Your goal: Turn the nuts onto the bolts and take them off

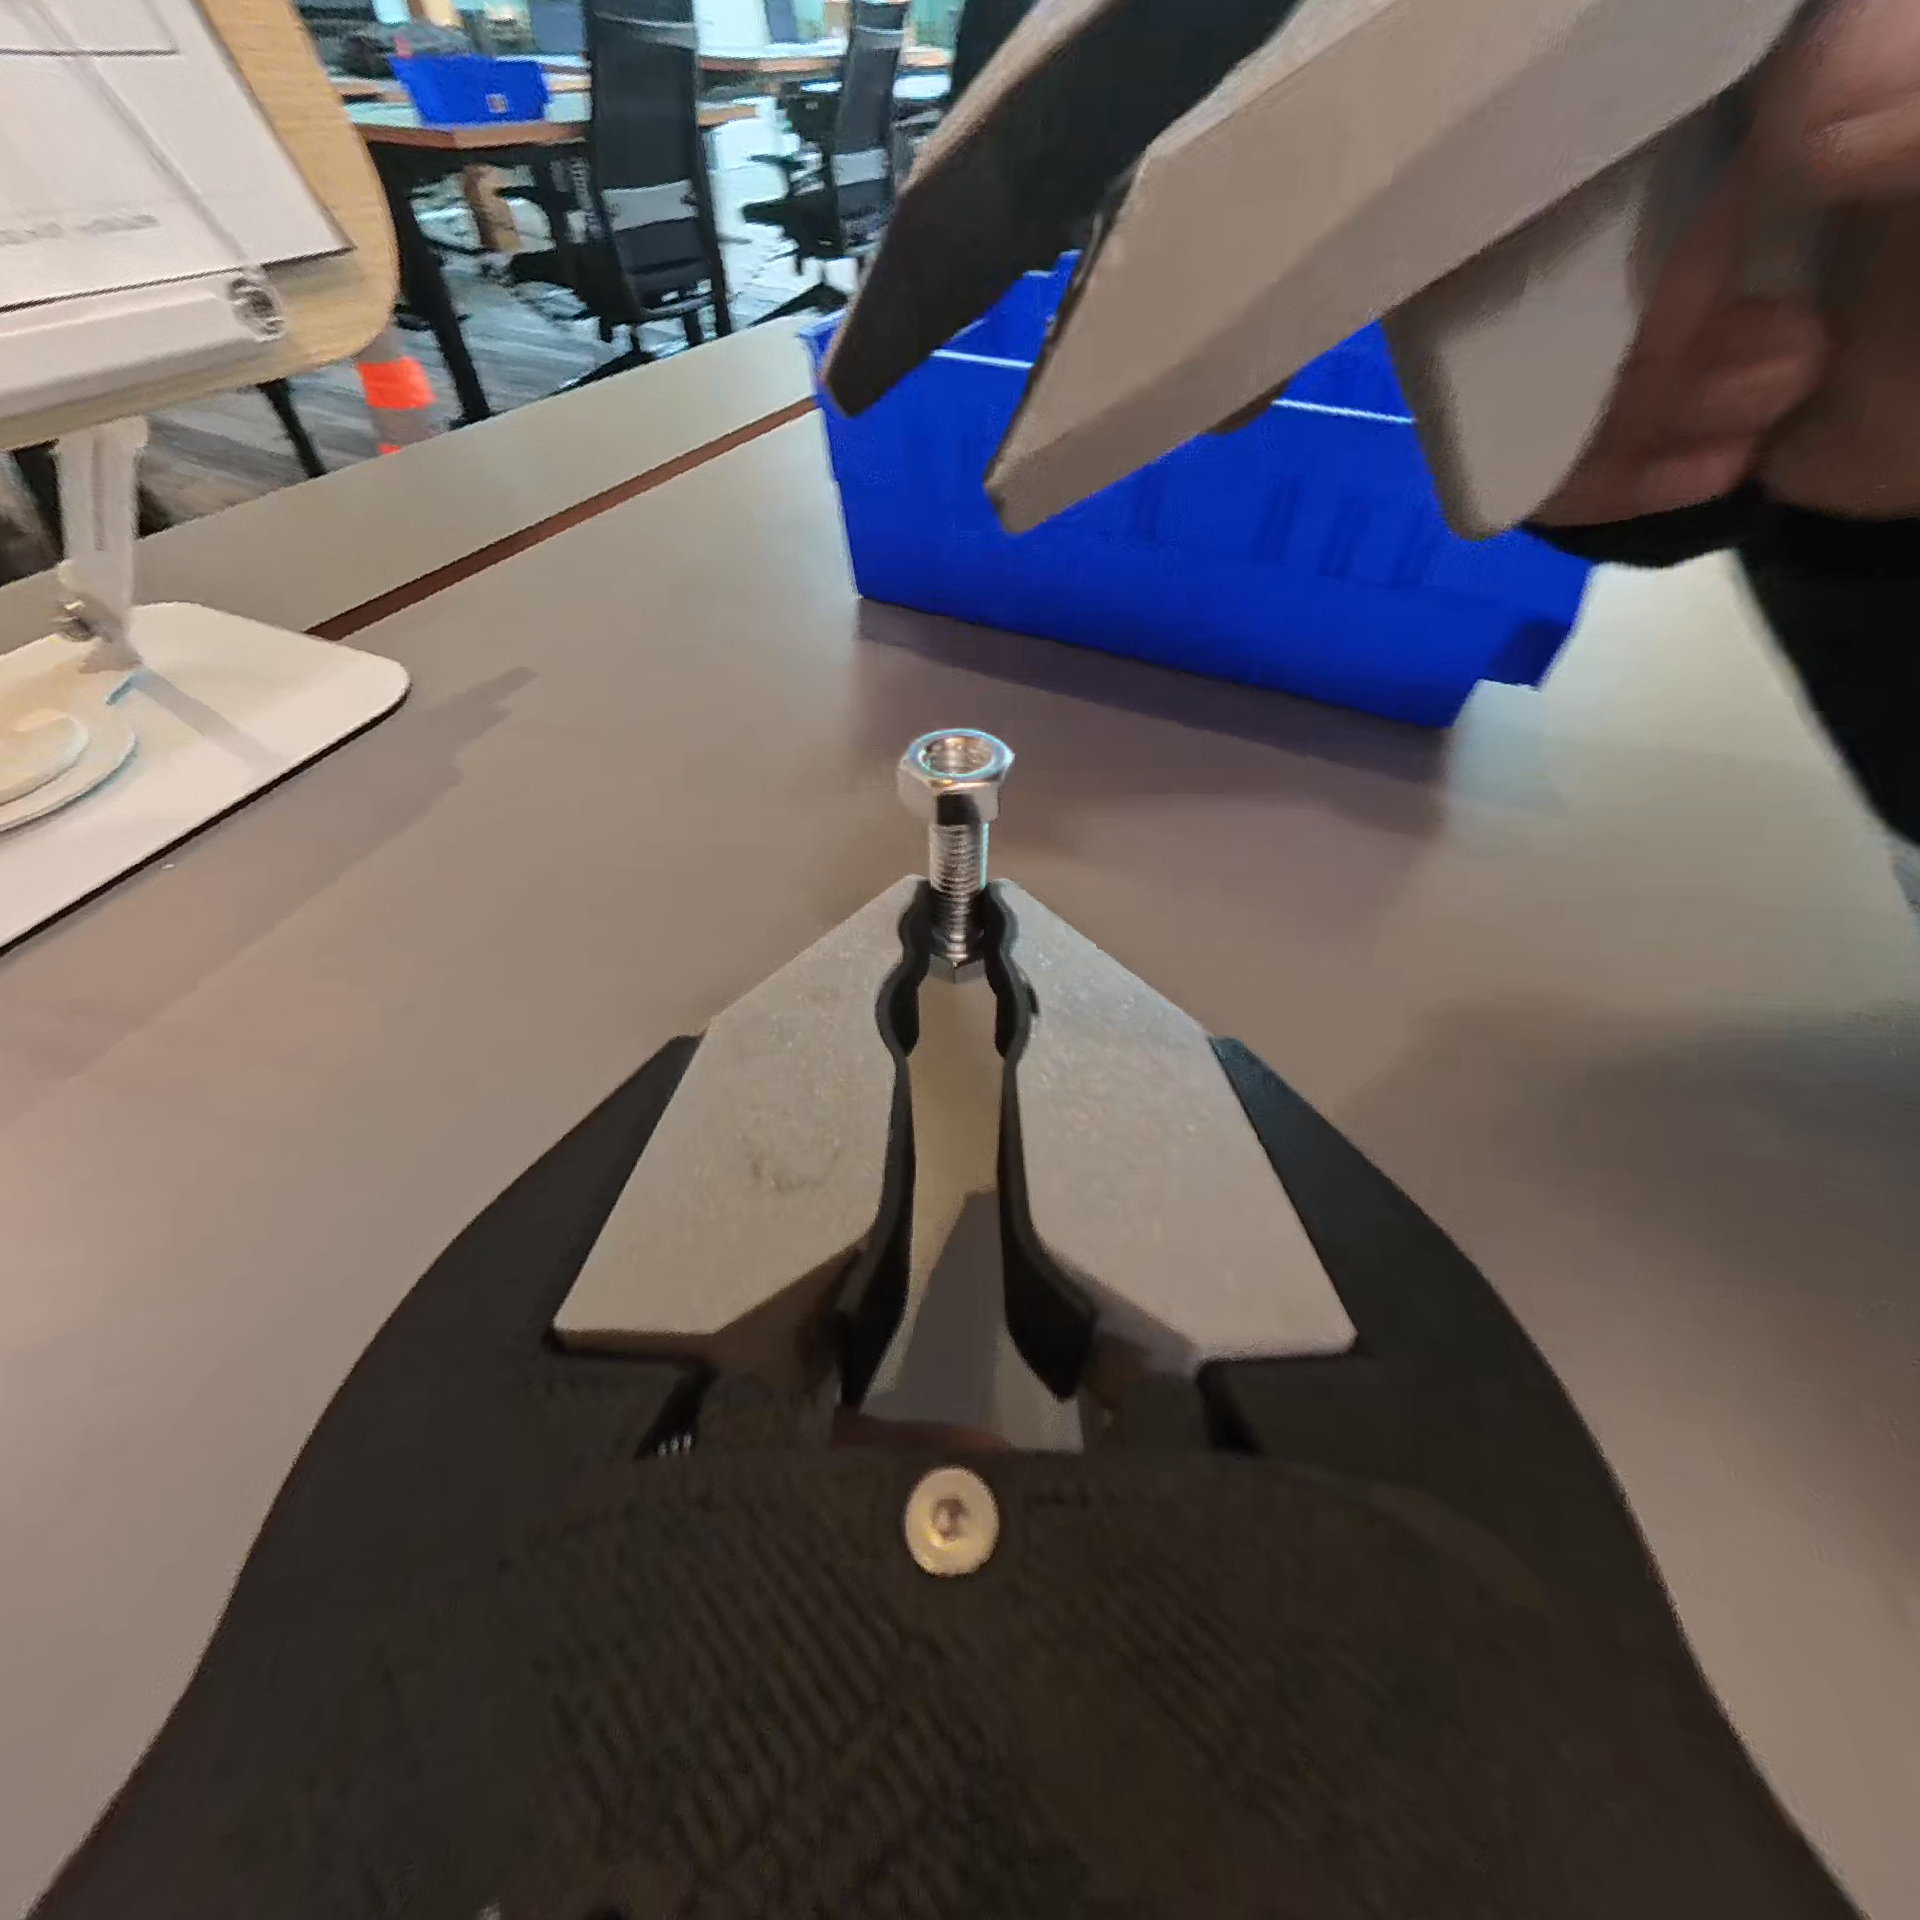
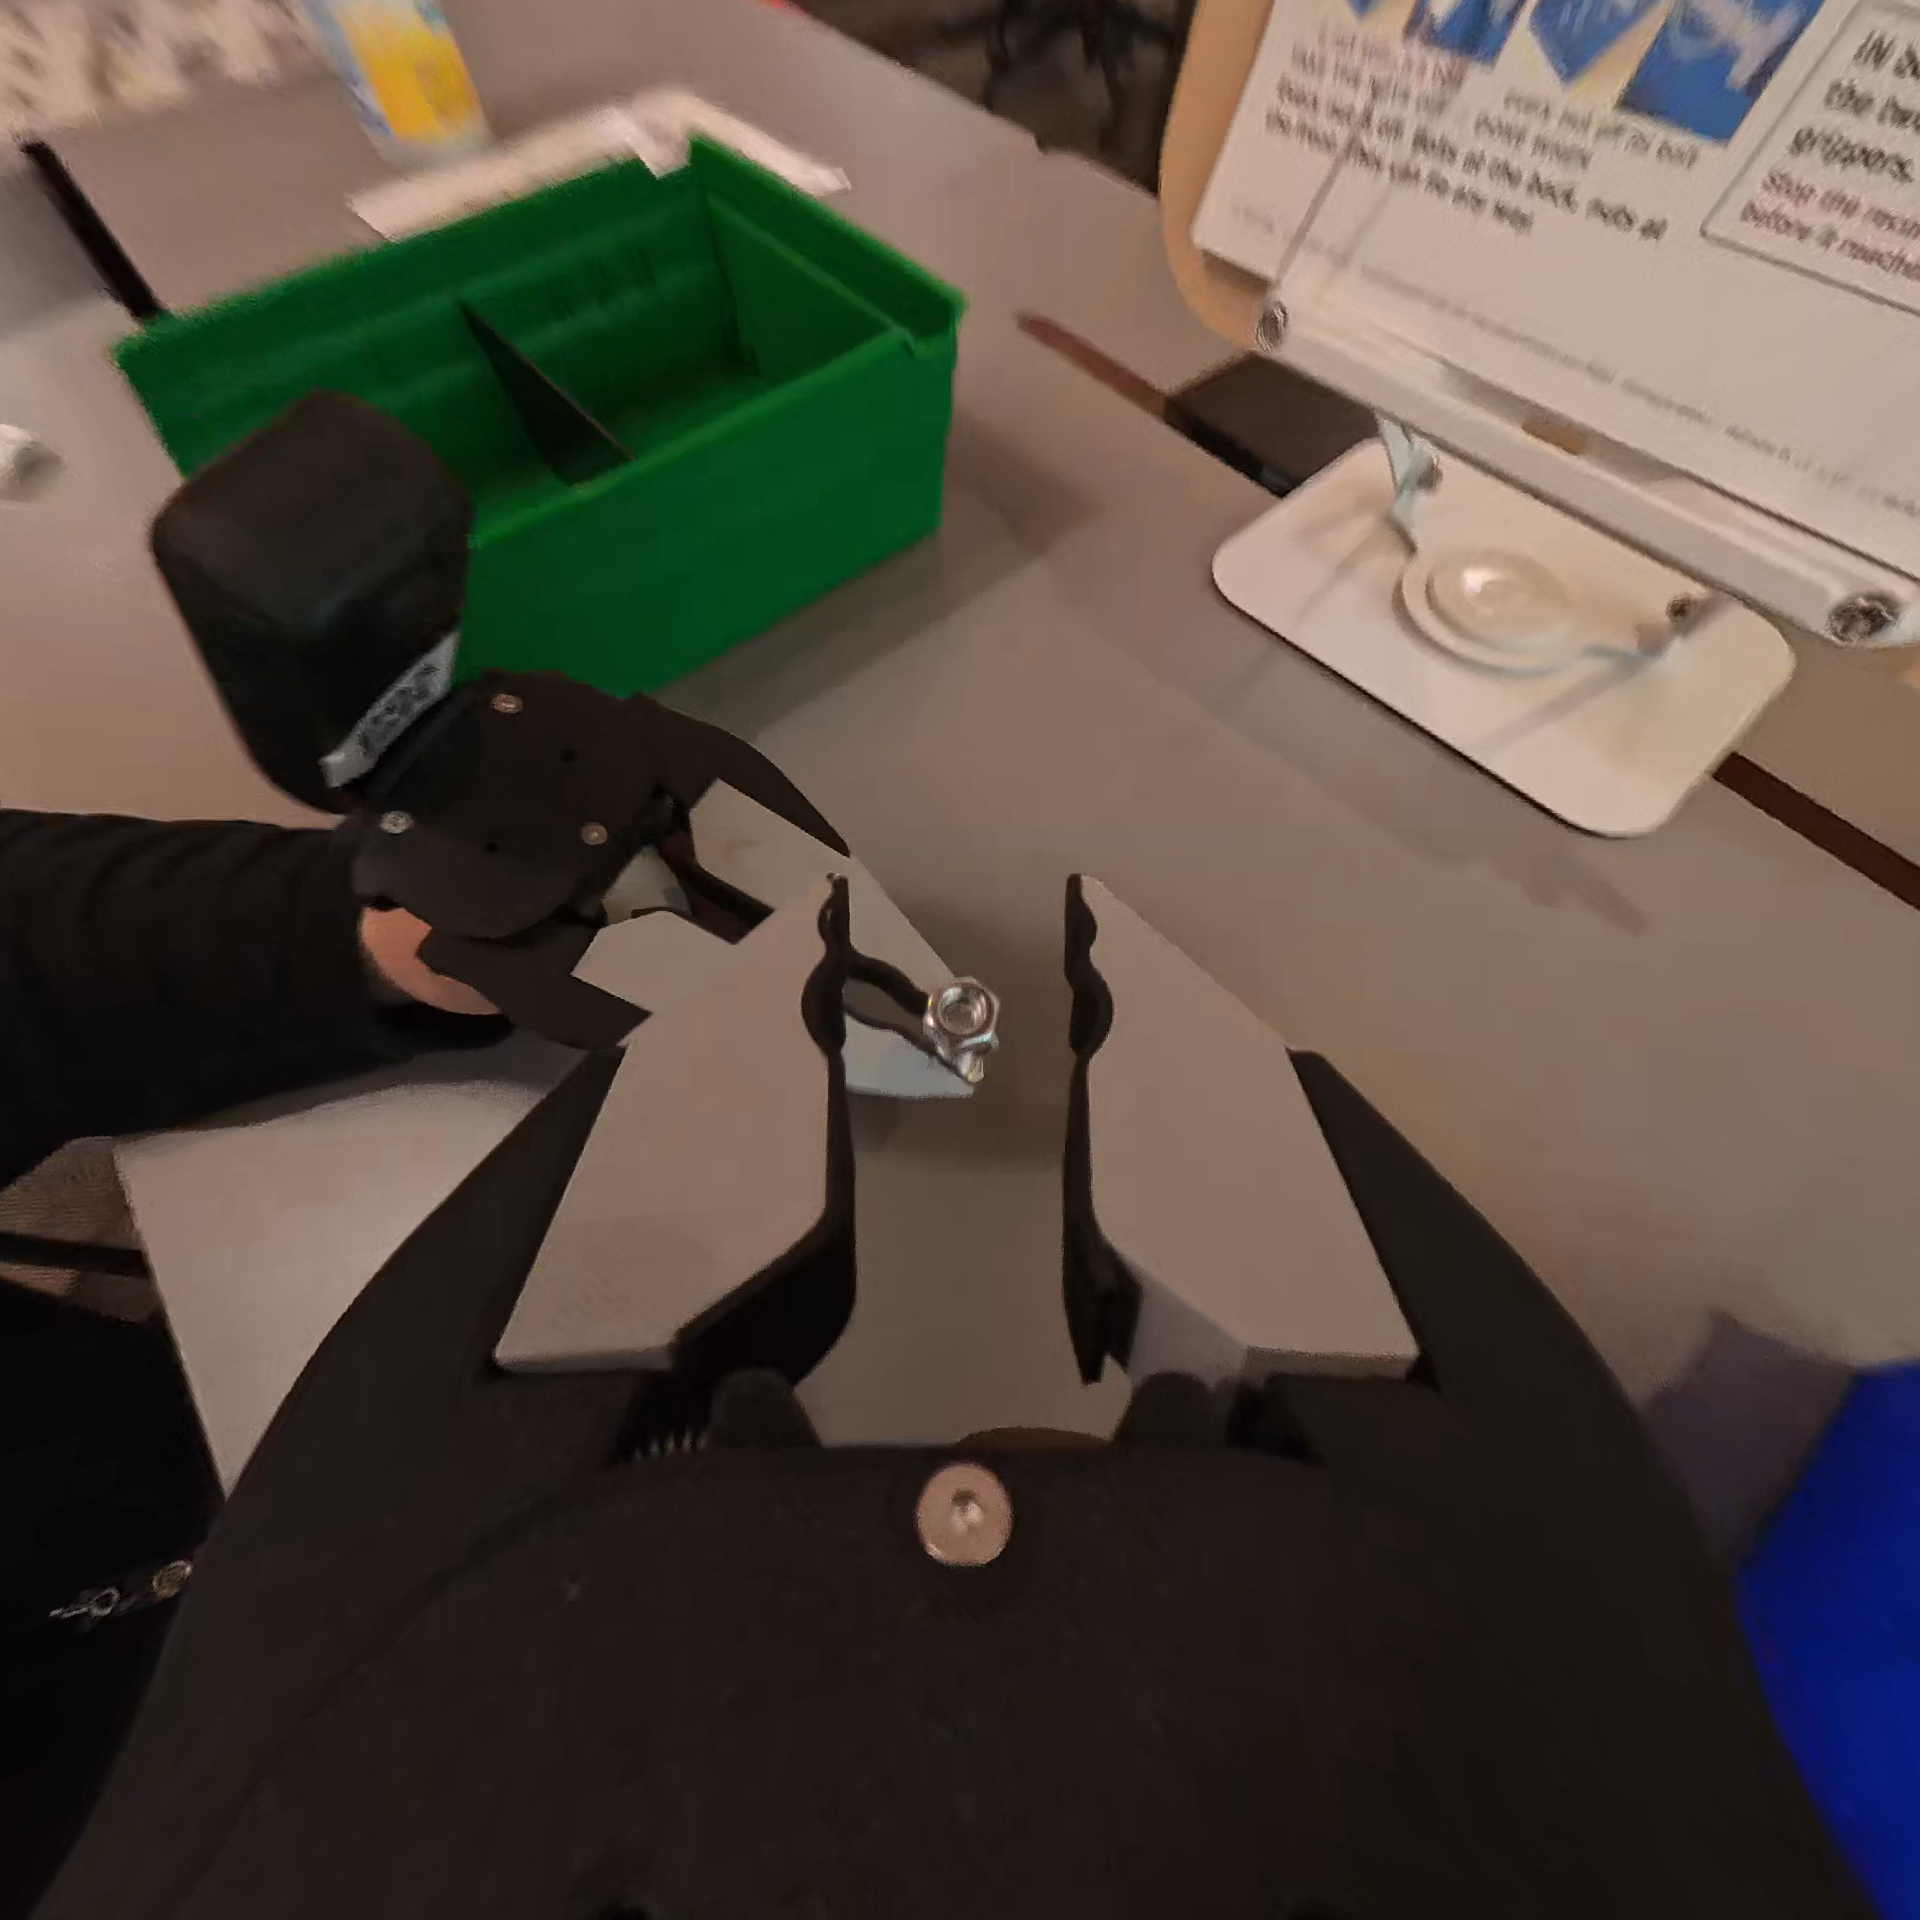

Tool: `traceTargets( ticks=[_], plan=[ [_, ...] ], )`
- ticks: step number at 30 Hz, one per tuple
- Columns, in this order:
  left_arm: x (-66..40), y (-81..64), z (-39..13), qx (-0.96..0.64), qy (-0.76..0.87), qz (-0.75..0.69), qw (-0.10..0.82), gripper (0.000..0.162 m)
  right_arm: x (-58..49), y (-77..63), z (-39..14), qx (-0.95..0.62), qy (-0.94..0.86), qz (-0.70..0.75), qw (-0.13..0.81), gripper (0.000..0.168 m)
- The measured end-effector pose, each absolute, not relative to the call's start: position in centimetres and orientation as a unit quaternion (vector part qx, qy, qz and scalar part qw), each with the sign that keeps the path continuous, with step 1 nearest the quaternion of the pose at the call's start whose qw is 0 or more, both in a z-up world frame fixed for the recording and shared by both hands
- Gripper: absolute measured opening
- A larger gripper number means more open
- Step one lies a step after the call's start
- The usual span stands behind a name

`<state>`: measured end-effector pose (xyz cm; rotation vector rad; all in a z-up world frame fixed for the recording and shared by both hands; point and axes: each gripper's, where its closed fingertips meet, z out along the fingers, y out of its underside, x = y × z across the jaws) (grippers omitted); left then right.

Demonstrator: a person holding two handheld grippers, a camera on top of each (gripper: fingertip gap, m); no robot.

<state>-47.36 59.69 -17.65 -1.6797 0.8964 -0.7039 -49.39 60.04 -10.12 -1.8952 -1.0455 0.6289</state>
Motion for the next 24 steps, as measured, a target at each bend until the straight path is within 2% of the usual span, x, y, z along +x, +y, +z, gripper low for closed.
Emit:
traceTargets(
  ticks=[2, 4, 8, 24],
  plan=[
    [-47.2, 58.5, -17.6, -0.687, 0.400, -0.315, 0.518, 0.007, -49.7, 58.7, -9.9, -0.718, -0.435, 0.323, 0.437, 0.040],
    [-47.3, 57.4, -17.7, -0.678, 0.420, -0.333, 0.502, 0.007, -50.0, 57.0, -9.9, -0.670, -0.456, 0.386, 0.442, 0.049],
    [-47.5, 55.9, -17.6, -0.658, 0.449, -0.357, 0.487, 0.007, -49.6, 54.8, -10.6, -0.604, -0.499, 0.442, 0.437, 0.054],
    [-46.2, 53.1, -15.7, -0.589, 0.483, -0.410, 0.502, 0.007, -49.8, 51.9, -12.4, -0.529, -0.544, 0.501, 0.416, 0.054]
  ],
)
